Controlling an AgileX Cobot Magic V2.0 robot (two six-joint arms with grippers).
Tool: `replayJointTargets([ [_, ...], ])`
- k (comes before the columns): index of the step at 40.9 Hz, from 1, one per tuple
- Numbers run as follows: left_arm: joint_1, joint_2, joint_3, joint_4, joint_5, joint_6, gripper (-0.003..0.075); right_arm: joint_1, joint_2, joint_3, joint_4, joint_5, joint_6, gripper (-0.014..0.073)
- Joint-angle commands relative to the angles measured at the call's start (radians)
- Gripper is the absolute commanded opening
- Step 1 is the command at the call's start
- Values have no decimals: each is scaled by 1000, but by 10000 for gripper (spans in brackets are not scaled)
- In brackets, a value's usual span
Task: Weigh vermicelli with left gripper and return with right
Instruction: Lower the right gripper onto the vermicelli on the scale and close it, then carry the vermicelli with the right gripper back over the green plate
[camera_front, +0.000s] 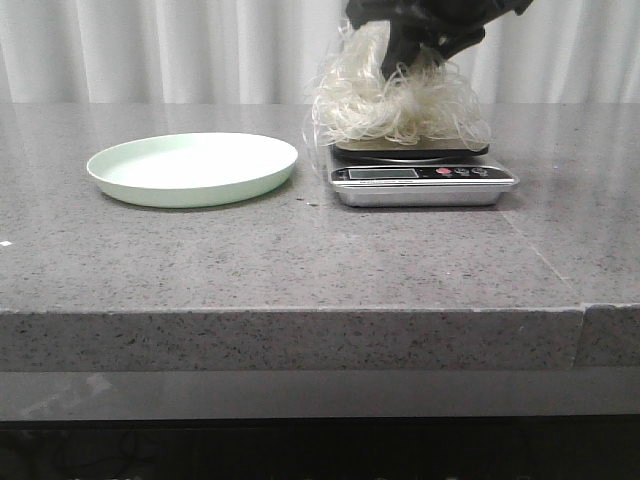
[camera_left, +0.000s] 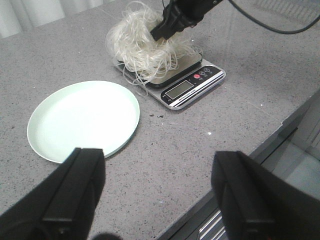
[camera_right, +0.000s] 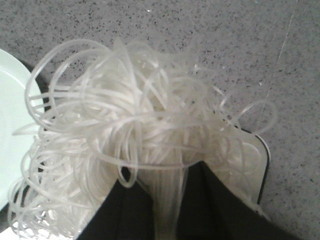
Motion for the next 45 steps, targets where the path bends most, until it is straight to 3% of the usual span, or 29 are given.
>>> replayJointTargets([
  [1, -4, -1, -29, -14, -69, -12, 501, 15, -106, -72, -11, -69, -3, 159],
  [15, -4, -1, -29, -14, -69, -12, 501, 132, -129, -263, -11, -111, -3, 159],
  [27, -4, -1, -29, -14, -72, -12, 501, 245, -72, -266, -11, -262, -3, 159],
  [45, -4, -1, -29, -14, -74, -12, 501, 284, 117, -266, -10, -214, -2, 181],
])
